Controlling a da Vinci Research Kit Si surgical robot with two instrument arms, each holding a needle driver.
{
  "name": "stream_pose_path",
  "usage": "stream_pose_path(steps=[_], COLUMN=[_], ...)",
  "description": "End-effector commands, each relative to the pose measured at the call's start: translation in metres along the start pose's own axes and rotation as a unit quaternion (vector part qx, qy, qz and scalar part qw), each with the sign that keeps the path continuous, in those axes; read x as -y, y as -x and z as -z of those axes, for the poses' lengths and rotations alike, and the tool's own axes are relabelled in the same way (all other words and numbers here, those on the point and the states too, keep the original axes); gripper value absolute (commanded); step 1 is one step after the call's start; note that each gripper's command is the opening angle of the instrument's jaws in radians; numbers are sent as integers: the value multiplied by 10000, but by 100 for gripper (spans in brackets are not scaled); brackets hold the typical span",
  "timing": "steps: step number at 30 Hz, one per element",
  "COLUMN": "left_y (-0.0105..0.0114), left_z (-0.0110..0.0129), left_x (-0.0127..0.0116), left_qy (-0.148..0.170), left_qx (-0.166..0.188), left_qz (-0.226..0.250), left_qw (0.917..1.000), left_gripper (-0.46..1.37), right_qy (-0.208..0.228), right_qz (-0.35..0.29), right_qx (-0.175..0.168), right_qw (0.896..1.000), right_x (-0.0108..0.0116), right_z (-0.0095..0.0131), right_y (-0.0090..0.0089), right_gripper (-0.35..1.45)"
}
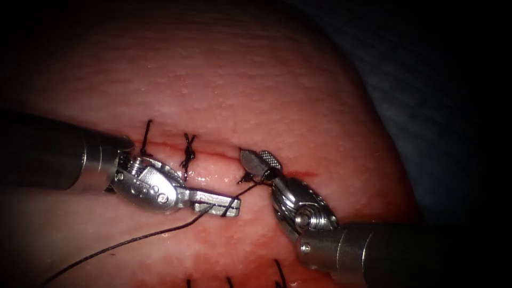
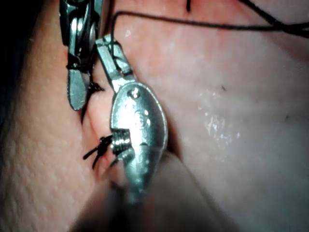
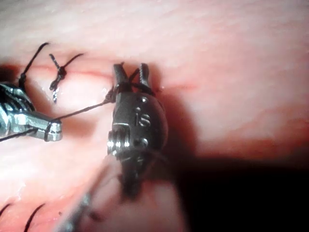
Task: Wound Closure
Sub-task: Grasp the tail of the short suture end with the right hand
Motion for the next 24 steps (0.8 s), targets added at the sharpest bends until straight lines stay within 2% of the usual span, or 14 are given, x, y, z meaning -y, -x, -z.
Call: stream_pose_path(steps=[1,9,10,11,12,17,24], left_y=[0,0,0,0,0,1,6], left_z=[1,3,3,3,3,4,5], left_x=[-1,-2,-2,-2,-2,-1,5], left_qy=[16,31,31,31,31,30,35], left_qx=[0,-7,-8,-7,-7,-7,-21], left_qz=[-2,-5,-5,-5,-6,-4,-2], left_qw=[10000,10000,10000,10000,10000,10000,10000], left_gripper=[-35,-35,-35,-35,-35,-35,-35], right_qy=[28,-96,-103,-102,-113,-169,-612], right_qz=[-22,-32,-34,-35,-36,-36,46], right_qx=[5,164,176,176,167,195,-68], right_qw=[10000,9998,9998,9998,9998,9997,9981], right_x=[2,11,12,12,12,13,30], right_z=[-3,-10,-10,-10,-10,-6,6], right_y=[-1,-3,-3,-3,-3,-5,-10], right_gripper=[5,12,7,-8,-35,-35,-35])
